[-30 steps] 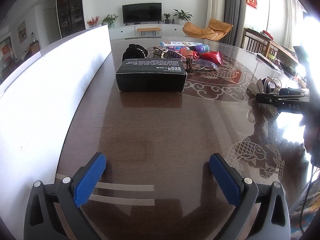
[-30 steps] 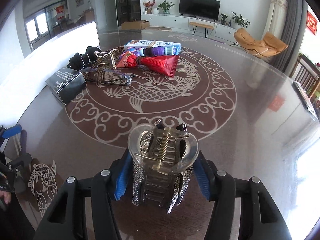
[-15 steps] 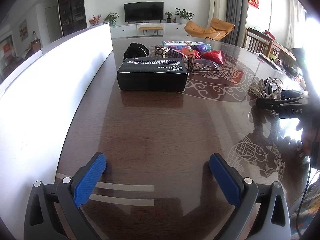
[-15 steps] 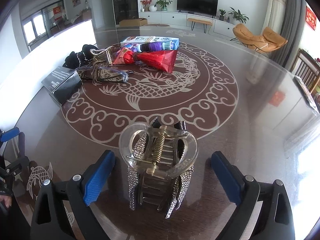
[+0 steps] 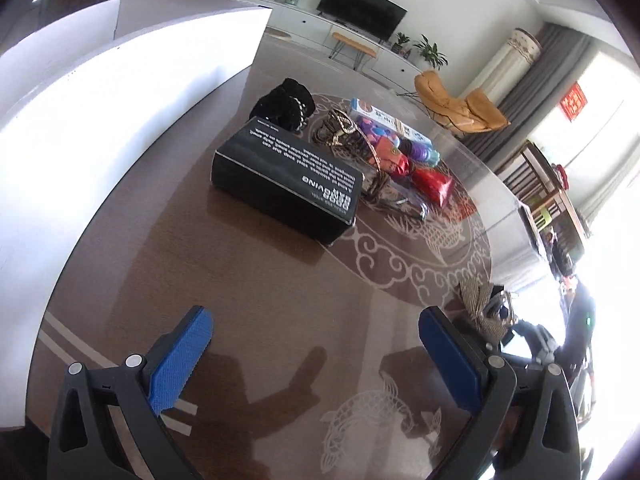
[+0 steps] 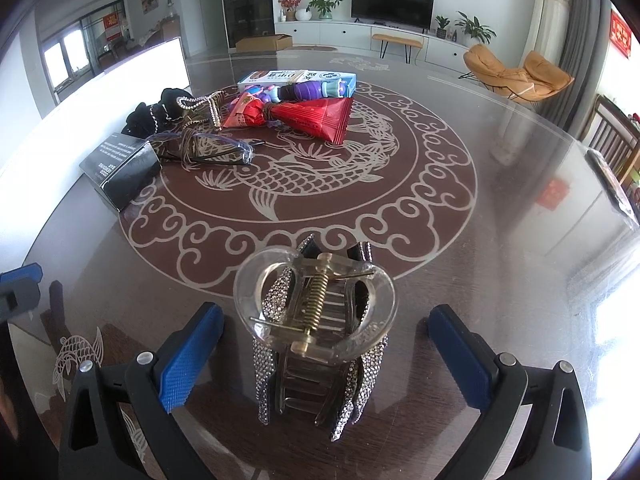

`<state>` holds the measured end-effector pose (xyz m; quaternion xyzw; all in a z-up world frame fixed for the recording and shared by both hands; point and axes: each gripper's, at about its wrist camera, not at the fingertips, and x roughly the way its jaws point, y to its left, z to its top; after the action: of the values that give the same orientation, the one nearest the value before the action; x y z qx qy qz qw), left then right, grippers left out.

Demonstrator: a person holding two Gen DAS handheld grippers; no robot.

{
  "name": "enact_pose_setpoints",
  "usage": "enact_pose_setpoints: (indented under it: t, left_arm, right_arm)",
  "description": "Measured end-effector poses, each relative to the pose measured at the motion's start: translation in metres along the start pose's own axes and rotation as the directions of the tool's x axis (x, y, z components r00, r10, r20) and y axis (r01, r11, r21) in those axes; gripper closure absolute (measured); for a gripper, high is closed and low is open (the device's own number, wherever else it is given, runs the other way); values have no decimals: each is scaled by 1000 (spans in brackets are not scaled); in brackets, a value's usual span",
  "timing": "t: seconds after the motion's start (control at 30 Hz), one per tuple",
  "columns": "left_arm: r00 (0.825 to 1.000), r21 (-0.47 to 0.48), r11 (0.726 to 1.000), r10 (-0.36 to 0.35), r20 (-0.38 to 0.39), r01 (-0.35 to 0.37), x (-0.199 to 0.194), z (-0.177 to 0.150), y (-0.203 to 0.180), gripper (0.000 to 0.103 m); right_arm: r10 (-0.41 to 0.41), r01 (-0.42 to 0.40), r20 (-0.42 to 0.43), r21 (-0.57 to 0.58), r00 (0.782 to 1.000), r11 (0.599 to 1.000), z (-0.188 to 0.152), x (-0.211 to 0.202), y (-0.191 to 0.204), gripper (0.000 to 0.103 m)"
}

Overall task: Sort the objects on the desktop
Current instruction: 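Lift the claw clip with the right gripper away from the table, then grasp the black odor removing bar box with the left gripper while right holds the clip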

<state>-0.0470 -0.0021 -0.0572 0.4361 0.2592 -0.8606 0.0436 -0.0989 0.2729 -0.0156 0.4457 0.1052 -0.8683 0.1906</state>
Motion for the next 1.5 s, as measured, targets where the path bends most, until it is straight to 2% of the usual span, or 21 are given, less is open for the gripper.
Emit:
enact_pose_setpoints:
  t: [0.13, 0.23, 0.33, 0.37, 0.47, 0.5, 0.53, 0.6, 0.63, 0.73, 0.83, 0.97, 1.1, 1.2, 1.27, 1.3, 1.37, 1.4, 1.5]
  left_arm:
    - [996, -185, 982, 61, 63, -49, 15, 54, -1, 0]
    - [984, -278, 953, 154, 87, -125, 29, 85, -2, 0]
    - [954, -275, 923, 294, 60, -267, 51, 98, -2, 0]
    - [946, -275, 914, 320, 44, -297, 58, 96, 1, 0]
    - [942, -256, 910, 336, -4, -326, 76, 85, 10, 0]
    - [939, -214, 921, 342, 37, -327, 73, 82, 5, 0]
    - [941, -167, 933, 333, 57, -320, 72, 80, 2, 0]
    - [963, -73, 965, 259, 71, -253, 70, 74, 1, 2]
    - [975, -23, 978, 209, 78, -208, 67, 70, 2, 10]
    - [985, 114, 981, 149, 84, -158, 54, 56, 7, 10]
    - [997, 176, 982, 70, 19, -72, 42, 46, 20, 10]
    - [997, 222, 973, 74, -31, -66, 32, 39, 25, 9]
    - [992, 165, 983, 99, -79, -85, 30, 39, 24, 8]
    - [995, 170, 983, 80, -63, -68, 36, 34, 15, 8]
    - [998, 222, 975, 38, -56, -25, 46, 35, 2, 8]
    - [997, 272, 962, 12, -71, 8, 51, 36, -8, 8]
    - [992, 352, 936, 23, -126, 23, 59, 39, -24, 8]
    - [992, 358, 934, 34, -123, 12, 56, 41, -27, 8]
    - [998, 337, 940, -26, -62, 45, 28, 41, -22, 6]
  right_arm:
    - [0, 0, 0, 1, 1000, 1000, 0, 0, 0, 0]
    - [-1, 1, 0, 0, 1000, 1000, 0, 0, 0, 0]
    - [-1, 1, 0, 0, 1000, 1000, 0, 0, 0, 0]
    - [0, 0, 0, 0, 1000, 1000, 0, 0, 0, 0]
    - [5, -5, 1, -5, 1000, 1000, 0, -1, 1, 0]
    - [6, -6, 1, -5, 1000, 1000, 0, 0, 1, 0]
    - [6, -6, 1, -5, 1000, 1000, 0, 0, 1, 0]
    - [6, -6, 1, -5, 1000, 1000, 0, -1, 2, 0]
    - [7, -7, 1, -5, 1000, 1000, 0, 0, 2, 0]
    - [8, -8, 2, -5, 1000, 1000, 0, -1, 3, 0]
    - [6, -6, 1, -5, 1000, 1000, 0, -1, 3, 0]
    - [4, -4, 1, -5, 1000, 1000, 0, -1, 3, 0]
    - [4, -4, 1, -5, 1000, 1000, 0, -1, 3, 0]
    - [4, -4, 1, -5, 1000, 1000, 0, -1, 3, 0]
    - [1, -1, 1, -5, 1000, 1000, 0, -1, 3, 0]
    - [0, 0, 1, -5, 1000, 1000, 0, -1, 3, 0]
    - [-3, 3, 1, -6, 1000, 1000, 0, -1, 3, 0]
    - [-4, 4, 2, -7, 1000, 1000, -1, -1, 4, 0]
    - [-4, 4, 1, -6, 1000, 1000, -1, -1, 3, 0]
